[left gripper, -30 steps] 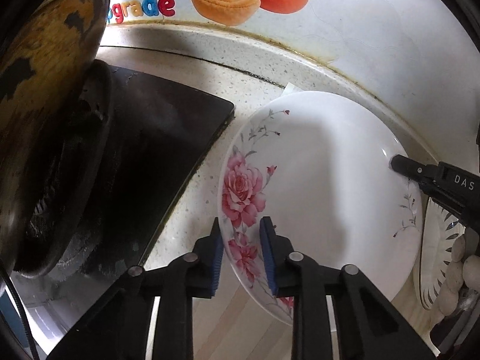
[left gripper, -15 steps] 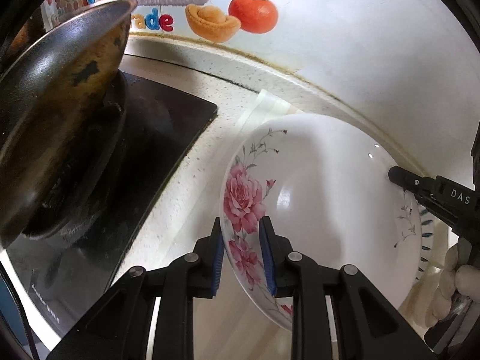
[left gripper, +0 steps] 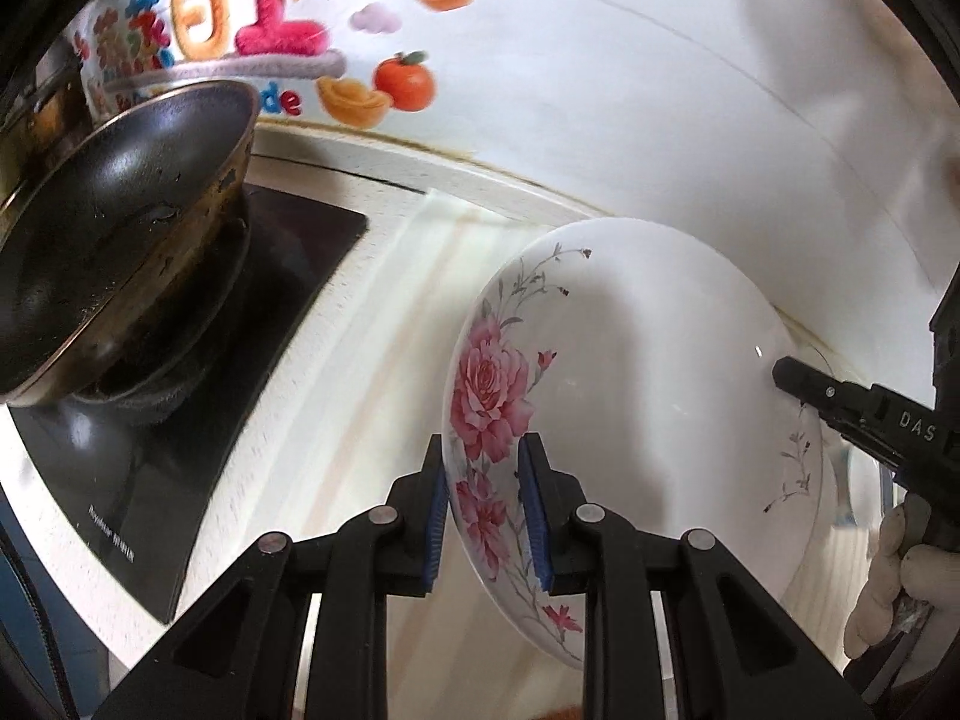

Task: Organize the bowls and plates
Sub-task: 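Carry the pink-flower plate onto the grey-flower plate and release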

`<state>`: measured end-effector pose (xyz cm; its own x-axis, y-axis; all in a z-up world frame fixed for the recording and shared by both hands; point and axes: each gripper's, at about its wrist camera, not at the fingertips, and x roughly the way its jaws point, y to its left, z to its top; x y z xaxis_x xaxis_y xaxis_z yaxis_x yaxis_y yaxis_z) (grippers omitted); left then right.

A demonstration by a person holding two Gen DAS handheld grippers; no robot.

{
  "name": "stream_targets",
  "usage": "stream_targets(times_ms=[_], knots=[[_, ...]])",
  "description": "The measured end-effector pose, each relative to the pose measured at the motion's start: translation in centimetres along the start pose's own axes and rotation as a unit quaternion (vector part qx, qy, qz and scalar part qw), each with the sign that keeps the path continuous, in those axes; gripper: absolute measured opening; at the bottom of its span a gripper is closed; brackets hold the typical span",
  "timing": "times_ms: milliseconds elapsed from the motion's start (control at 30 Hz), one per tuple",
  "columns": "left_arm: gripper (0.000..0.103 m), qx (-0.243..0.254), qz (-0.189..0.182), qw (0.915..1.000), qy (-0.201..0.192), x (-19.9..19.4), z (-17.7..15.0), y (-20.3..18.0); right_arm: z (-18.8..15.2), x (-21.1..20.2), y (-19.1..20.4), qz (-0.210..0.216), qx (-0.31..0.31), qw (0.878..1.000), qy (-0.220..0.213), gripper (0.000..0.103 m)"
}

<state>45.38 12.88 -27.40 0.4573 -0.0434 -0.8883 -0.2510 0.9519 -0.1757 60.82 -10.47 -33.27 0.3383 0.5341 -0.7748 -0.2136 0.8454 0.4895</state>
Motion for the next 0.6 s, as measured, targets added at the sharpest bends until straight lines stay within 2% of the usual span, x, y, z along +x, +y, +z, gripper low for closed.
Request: stream_targets(times_ms=[267, 433, 600], knots=[[0.02, 0.042, -0.029, 0.9985, 0.019, -2.1, -4.2, -4.3, -6.7, -7.1, -4.7, 0.002, 0.043, 0.999, -0.011, 0.017], [0.02, 0.08, -0.029, 0.9958, 0.033, -1.9, -7.0, -6.9, -10.9, -9.5, -7.6, -0.008, 0.054, 0.998, -0.003, 0.017], [0.02, 0.095, -0.033, 0.9933, 0.057, -0.5, -9.5, -8.4, -15.2, -10.4, -10.9, -0.01, 0.082, 0.996, 0.013, 0.016]])
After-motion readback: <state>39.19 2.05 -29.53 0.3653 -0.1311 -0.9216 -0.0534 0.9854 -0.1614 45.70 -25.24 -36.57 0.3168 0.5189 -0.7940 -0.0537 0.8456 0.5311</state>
